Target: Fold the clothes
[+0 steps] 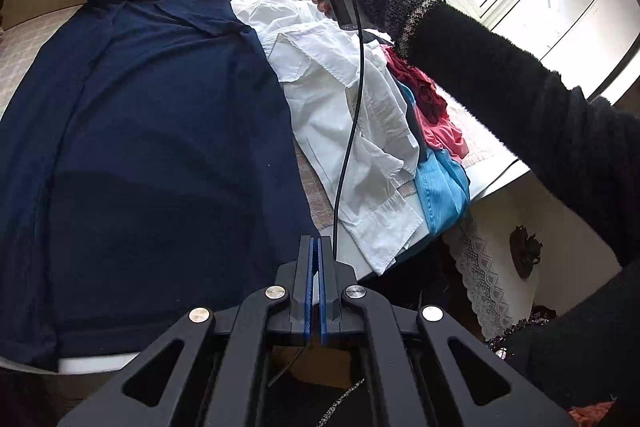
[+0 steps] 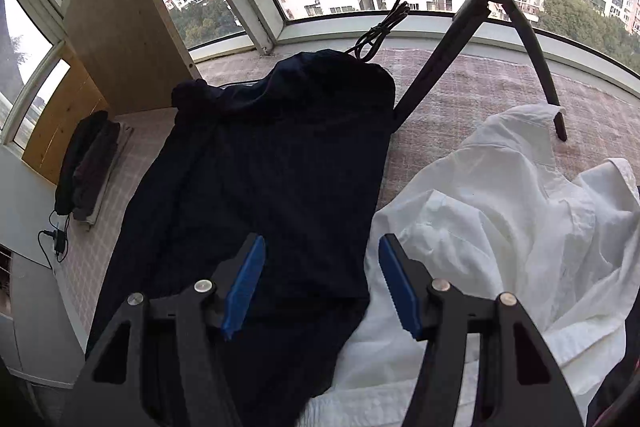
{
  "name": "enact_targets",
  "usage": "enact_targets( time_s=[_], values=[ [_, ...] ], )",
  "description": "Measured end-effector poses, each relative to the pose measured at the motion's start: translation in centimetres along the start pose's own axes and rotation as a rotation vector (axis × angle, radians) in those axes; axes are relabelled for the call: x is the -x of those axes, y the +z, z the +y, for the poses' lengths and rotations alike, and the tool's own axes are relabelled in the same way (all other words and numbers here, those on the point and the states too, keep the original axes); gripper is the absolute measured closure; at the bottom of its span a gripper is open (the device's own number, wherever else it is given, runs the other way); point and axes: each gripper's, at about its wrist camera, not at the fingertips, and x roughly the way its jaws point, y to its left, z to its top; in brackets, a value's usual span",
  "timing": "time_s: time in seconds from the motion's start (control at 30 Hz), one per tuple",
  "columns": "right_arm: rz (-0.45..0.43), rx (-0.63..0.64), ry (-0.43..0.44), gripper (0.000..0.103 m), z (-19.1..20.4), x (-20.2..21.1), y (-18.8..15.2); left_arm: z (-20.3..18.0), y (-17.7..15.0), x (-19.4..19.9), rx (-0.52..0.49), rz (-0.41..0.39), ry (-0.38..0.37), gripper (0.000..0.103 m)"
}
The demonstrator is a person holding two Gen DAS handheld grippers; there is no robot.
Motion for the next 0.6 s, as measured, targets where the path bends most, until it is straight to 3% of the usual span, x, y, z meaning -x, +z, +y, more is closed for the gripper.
enact_targets(
  time_s=[0.23, 0.3, 0.33, 0.37, 0.5, 0.6],
  values=[
    [0.125, 0.05, -0.08, 0.045, -0.8, -7.2, 2.3, 1.5, -0.6, -1.1, 0.091, 0.002, -0.009, 0.102],
    [0.131, 0.081, -0.09, 0.053, -0.7, -7.9, 2.3, 1.9, -0.8, -1.1, 0.128, -0.009, -0.03, 0.102],
    [0.13, 0.089, -0.087, 0.09, -0.6, -7.8, 2.4, 2.0, -0.9, -1.1, 0.149, -0.019, -0.042, 0.102],
    [0.148, 0.065, -0.062, 0.098, -0.7, -7.8, 2.6, 2.1, -1.1, -1.0, 0.169, -0.028, -0.055, 0.102],
    [0.166, 0.073, -0.025, 0.098, 0.7, -5.8, 4.2, 2.6, -1.8, 0.5, 0.227, -0.095, -0.079, 0.102],
    [0.161, 0.132, -0.006, 0.098, 4.0, -3.9, 6.2, 4.8, -3.4, 2.7, 0.321, -0.161, -0.038, 0.102]
  ],
)
